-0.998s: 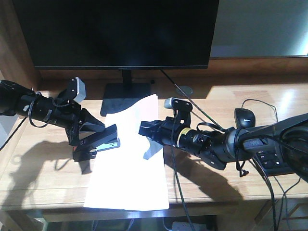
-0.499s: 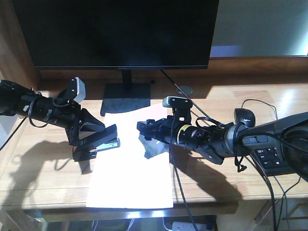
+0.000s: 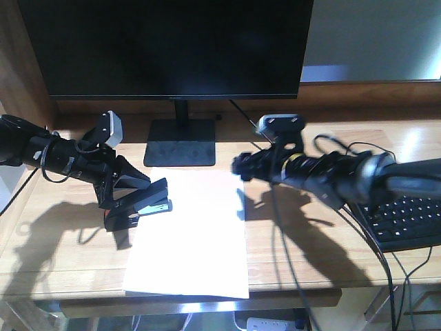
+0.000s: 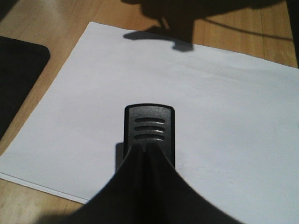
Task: Grab stapler and paper to desk for stapling
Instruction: 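Lift the right gripper away from the paper and withdraw it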
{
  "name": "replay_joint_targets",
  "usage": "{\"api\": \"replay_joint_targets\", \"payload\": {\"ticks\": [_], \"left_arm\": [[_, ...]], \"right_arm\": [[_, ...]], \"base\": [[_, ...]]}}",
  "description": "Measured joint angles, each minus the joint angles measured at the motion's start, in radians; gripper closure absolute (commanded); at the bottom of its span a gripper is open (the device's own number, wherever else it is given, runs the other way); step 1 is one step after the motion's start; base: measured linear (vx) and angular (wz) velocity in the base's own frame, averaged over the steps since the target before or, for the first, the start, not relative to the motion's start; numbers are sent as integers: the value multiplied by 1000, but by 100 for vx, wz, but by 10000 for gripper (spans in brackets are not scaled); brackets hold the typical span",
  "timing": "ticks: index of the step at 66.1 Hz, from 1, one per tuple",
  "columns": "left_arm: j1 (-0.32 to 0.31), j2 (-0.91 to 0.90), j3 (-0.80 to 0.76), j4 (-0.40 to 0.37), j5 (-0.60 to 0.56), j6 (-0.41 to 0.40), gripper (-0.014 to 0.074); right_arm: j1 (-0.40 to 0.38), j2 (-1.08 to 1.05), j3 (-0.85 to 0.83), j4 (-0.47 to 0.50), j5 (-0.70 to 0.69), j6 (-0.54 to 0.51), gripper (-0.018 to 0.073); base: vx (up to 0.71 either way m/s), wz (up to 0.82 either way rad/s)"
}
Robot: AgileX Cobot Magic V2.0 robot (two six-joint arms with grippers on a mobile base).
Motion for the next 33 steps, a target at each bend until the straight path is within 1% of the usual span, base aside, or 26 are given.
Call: {"api": "replay_joint_targets", "payload": {"ticks": [9, 14, 27, 33], "left_arm": [[0, 0, 0, 0, 0, 0, 603], [0, 0, 0, 0, 0, 0, 603], [0, 0, 0, 0, 0, 0, 603], [0, 0, 0, 0, 0, 0, 603]], "right_arm": [[-45, -85, 0, 2, 74, -10, -1], [-64, -137, 0, 1, 120, -37, -1], [-72, -292, 0, -33, 239, -161, -1], [-72, -362, 0, -36, 280, -187, -1]], "base": [[0, 0], [0, 0], [0, 0], [0, 0]]}}
